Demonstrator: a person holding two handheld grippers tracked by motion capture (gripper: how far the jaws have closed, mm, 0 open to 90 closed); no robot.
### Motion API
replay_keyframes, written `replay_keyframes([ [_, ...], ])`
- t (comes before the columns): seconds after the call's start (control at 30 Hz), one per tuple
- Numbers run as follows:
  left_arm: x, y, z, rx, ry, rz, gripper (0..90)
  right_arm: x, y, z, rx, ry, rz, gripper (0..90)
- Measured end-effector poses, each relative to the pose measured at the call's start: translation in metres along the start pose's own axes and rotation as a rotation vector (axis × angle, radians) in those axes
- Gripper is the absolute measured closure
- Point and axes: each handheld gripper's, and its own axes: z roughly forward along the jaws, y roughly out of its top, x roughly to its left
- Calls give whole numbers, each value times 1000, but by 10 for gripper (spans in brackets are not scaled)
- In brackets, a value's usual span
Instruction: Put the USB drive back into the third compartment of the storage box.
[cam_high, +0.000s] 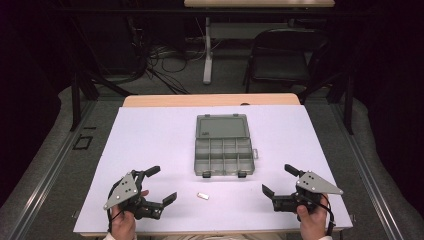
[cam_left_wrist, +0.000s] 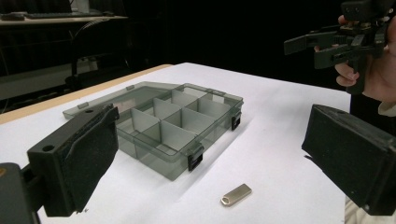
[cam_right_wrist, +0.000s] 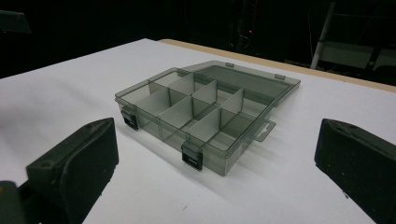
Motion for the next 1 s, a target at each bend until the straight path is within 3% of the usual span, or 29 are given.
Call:
replay_keyframes([
  [0.43, 4, -2, -1, 47, 11, -17, 34, 3, -2, 10, 65, 30, -25, 0],
  [0.57, 4, -4, 0, 72, 9, -32, 34, 5, -2, 14, 80, 45, -14, 0],
  [0.67, 4, -4, -1, 75, 10, -37, 34, 6, 0, 19, 95, 91, 24, 9],
  [1.0, 1, -5, -7, 71, 25, -44, 34, 10, 6, 31, 142, 117, 32, 37],
])
